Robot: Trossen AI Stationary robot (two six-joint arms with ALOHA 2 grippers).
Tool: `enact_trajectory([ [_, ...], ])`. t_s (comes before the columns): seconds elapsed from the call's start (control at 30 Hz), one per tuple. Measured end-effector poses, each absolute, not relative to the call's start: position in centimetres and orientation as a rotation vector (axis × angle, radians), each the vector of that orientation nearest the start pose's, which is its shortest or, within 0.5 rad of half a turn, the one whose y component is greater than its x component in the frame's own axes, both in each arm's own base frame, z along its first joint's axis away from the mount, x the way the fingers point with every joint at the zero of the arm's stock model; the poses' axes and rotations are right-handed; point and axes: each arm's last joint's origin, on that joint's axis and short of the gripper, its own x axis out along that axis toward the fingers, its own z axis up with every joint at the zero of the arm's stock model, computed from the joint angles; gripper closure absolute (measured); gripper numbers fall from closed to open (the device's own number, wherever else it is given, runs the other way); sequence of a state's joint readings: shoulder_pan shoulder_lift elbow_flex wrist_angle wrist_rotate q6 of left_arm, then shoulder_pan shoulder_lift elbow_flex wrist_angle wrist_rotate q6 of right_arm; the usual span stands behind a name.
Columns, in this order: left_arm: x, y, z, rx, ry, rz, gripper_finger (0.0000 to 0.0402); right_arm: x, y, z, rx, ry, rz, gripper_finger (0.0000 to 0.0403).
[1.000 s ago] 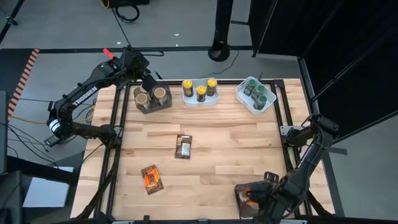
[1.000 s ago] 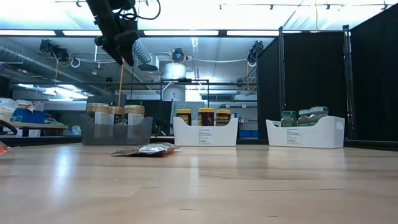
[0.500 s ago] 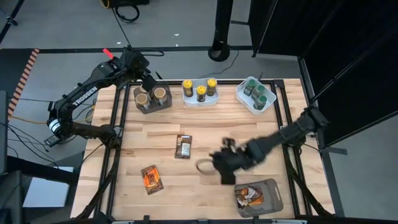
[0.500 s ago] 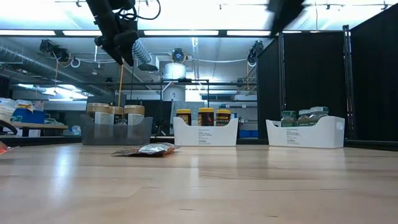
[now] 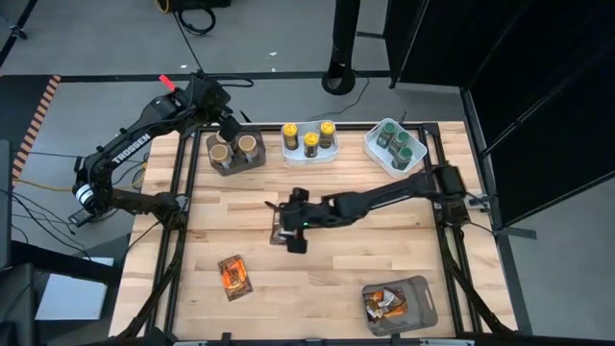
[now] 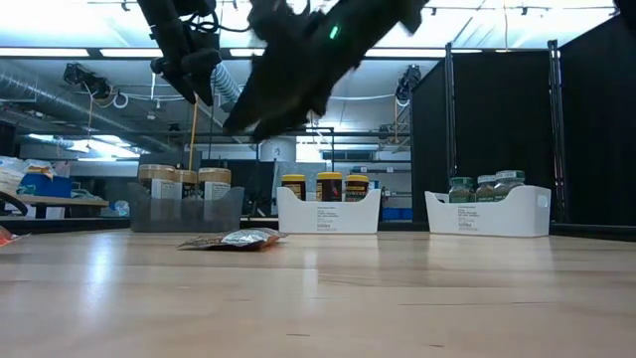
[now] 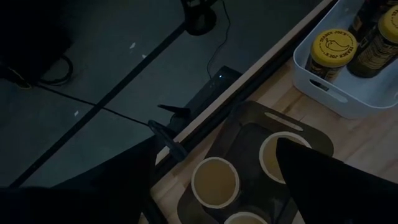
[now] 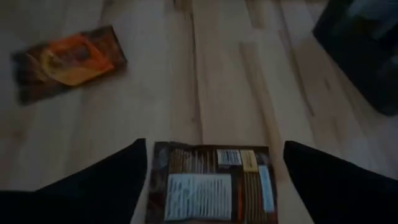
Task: Sort spices by type
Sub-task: Put the orange seasoning pack into the bottom black bin
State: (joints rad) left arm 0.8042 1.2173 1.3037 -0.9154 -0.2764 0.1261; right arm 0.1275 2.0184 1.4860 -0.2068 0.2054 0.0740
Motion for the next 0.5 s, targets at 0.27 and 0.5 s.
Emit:
enact_trajectory([
  [0.27,15.5,17.3,36.2,-0.119,0.899,0.959,0.0065,46.3,2.8,14.9,-0.069,0.766,-0.18,0.0011],
  [0.5,15.5,17.3,36.2,-0.119,0.899,0.959,0.0065,46.3,-0.8,14.2,0.096,0.79,-0.258,0.0013],
])
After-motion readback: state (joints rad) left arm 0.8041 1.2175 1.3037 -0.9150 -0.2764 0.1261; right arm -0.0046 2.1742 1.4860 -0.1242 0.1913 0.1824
